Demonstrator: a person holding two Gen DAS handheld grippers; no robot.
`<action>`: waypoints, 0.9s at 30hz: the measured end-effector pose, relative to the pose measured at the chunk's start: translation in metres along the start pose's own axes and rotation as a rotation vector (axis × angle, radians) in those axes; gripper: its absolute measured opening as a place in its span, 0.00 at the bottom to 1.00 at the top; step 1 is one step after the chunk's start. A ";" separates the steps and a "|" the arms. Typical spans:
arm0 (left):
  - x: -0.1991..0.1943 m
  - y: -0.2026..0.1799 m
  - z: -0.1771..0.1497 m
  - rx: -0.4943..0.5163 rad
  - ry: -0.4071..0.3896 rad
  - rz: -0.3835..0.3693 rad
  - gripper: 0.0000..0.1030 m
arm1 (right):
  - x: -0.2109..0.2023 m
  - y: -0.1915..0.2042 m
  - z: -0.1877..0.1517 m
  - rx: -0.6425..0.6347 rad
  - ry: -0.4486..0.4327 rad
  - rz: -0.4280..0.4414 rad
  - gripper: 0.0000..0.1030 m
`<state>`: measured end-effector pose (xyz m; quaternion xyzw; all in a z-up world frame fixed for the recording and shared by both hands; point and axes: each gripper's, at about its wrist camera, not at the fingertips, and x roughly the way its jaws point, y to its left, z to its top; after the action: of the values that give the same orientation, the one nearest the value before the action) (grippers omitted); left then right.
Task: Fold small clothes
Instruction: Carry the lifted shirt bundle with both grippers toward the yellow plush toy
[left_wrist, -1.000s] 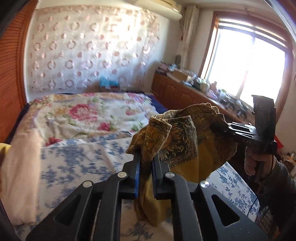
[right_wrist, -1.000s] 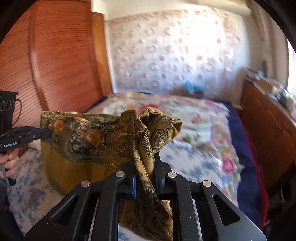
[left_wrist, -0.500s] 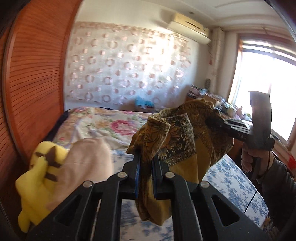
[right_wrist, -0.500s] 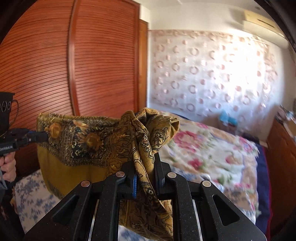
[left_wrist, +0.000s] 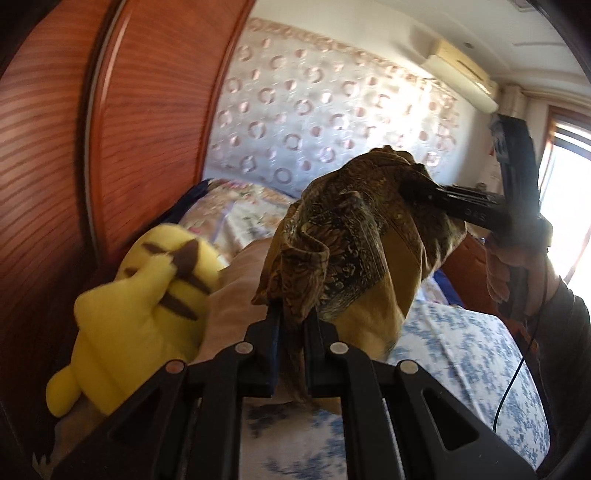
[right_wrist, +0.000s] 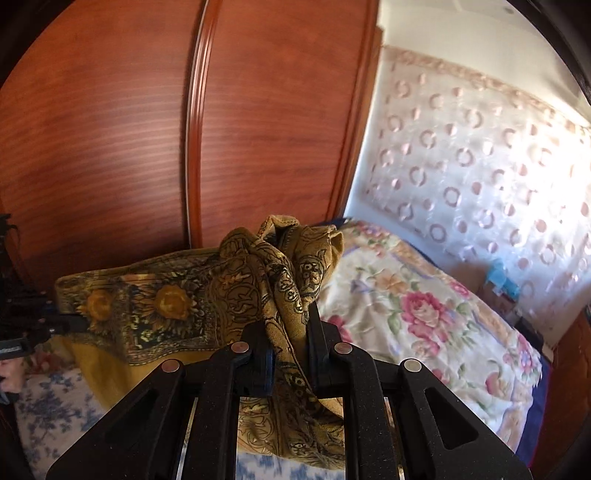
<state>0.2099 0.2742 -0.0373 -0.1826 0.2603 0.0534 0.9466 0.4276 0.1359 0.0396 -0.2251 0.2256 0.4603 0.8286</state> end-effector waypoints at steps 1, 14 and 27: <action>0.002 0.006 -0.004 -0.013 0.005 0.005 0.06 | 0.019 0.004 0.005 -0.009 0.017 0.001 0.10; 0.017 0.026 -0.031 -0.017 0.055 0.085 0.09 | 0.139 0.033 0.019 0.017 0.118 -0.001 0.36; -0.011 0.015 -0.016 0.089 -0.005 0.165 0.42 | 0.110 0.034 -0.034 0.081 0.138 0.067 0.66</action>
<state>0.1903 0.2819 -0.0490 -0.1182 0.2743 0.1199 0.9468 0.4447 0.2052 -0.0568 -0.2151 0.3080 0.4615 0.8037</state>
